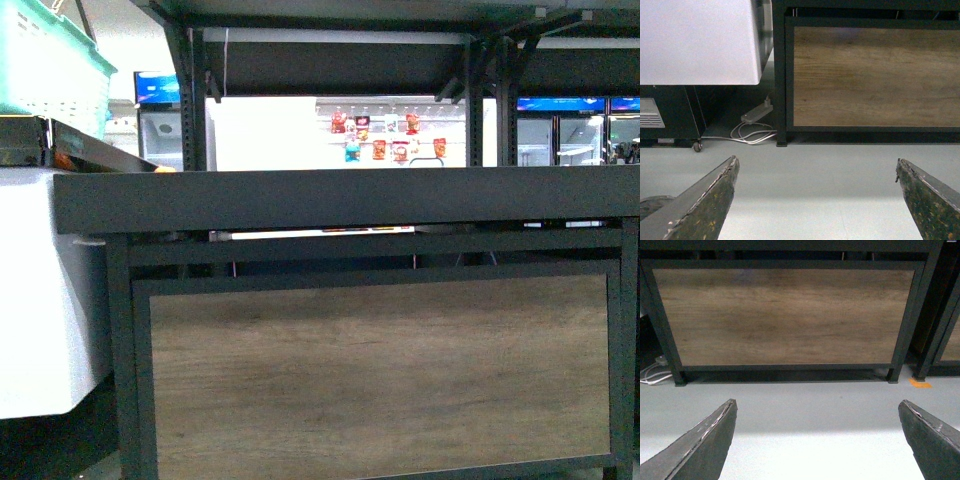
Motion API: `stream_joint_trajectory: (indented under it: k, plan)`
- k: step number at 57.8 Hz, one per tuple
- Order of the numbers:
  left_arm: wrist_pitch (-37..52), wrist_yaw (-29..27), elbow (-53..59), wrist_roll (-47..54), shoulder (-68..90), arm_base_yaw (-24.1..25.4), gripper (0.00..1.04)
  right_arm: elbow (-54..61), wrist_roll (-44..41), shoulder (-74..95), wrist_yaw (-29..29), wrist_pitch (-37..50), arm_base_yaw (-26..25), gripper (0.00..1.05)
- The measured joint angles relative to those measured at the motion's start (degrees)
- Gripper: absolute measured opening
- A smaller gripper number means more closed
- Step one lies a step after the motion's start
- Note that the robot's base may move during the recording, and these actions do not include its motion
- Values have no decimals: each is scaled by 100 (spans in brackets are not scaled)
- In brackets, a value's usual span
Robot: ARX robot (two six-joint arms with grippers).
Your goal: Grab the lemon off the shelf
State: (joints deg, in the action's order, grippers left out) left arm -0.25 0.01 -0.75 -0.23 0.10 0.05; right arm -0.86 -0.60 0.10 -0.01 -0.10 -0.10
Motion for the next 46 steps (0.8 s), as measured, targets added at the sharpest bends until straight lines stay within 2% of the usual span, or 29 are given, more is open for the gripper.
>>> stream_joint_trajectory:
  k: [46]
  plan:
    - [0, 0, 0, 0, 0, 0, 97, 0, 0, 0, 0, 0, 0, 97]
